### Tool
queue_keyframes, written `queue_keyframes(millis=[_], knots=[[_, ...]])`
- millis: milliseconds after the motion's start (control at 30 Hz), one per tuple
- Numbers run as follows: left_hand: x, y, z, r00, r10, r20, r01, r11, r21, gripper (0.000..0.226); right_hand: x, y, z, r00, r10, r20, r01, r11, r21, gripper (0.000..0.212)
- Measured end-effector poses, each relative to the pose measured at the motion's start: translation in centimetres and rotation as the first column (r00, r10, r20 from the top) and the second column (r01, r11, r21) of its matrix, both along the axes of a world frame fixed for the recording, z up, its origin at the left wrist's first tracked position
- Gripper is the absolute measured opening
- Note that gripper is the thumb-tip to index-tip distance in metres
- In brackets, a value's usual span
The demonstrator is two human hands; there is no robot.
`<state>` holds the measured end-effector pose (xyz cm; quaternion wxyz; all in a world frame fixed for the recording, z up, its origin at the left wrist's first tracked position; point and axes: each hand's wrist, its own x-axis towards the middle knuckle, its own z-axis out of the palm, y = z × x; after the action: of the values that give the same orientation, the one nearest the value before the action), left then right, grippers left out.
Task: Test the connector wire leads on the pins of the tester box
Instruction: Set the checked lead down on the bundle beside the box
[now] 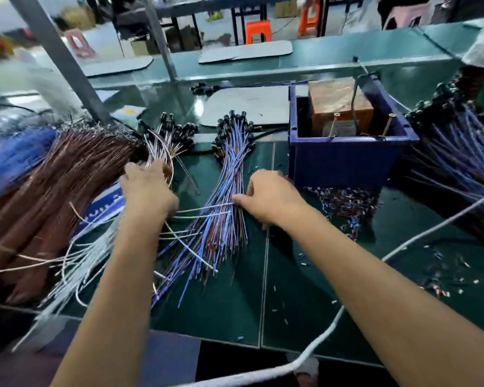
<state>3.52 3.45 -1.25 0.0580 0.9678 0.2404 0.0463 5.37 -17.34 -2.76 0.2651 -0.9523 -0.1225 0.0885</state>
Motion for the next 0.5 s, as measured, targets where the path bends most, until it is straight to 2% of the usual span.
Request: queue_keyframes(millis=[133, 267, 300, 400, 433, 500], knots=[[-0.9, 3.2, 0.4, 0.999, -0.038, -0.030, 0.040, 0.997, 0.067, 0.071, -0.3, -0.2, 0.0, 1.000, -0.007, -0.010, 0.006, 1.000, -0.022, 0.040], [-1.0, 2.6, 0.8, 0.999, -0.038, -0.019, 0.040, 0.988, 0.148, 0.065, -0.3, -0.1, -0.2, 1.000, 0.018, 0.020, -0.017, 0.999, -0.038, 0.035], [-0.6, 1.5, 1.1, 0.999, -0.044, 0.023, 0.039, 0.984, 0.173, 0.061, -0.4, -0.1, -0.1, 1.000, 0.017, 0.018, -0.017, 0.999, -0.028, 0.034], [1.5, -3.8, 1.4, 0.946, -0.242, 0.215, 0.216, 0.966, 0.140, 0.035, -0.5, -0.3, 0.0, 0.999, 0.019, 0.030, -0.018, 1.000, -0.019, 0.031], [2.4, -5.8, 1.3, 0.927, -0.310, 0.208, 0.292, 0.950, 0.114, 0.029, -0.5, -0.4, 0.0, 0.999, 0.019, 0.039, -0.018, 0.999, -0.027, 0.030], [4.0, -8.9, 0.5, 0.928, -0.359, 0.098, 0.354, 0.933, 0.061, 0.035, -0.5, -0.7, 0.0, 1.000, 0.006, 0.024, -0.006, 1.000, -0.007, 0.027]])
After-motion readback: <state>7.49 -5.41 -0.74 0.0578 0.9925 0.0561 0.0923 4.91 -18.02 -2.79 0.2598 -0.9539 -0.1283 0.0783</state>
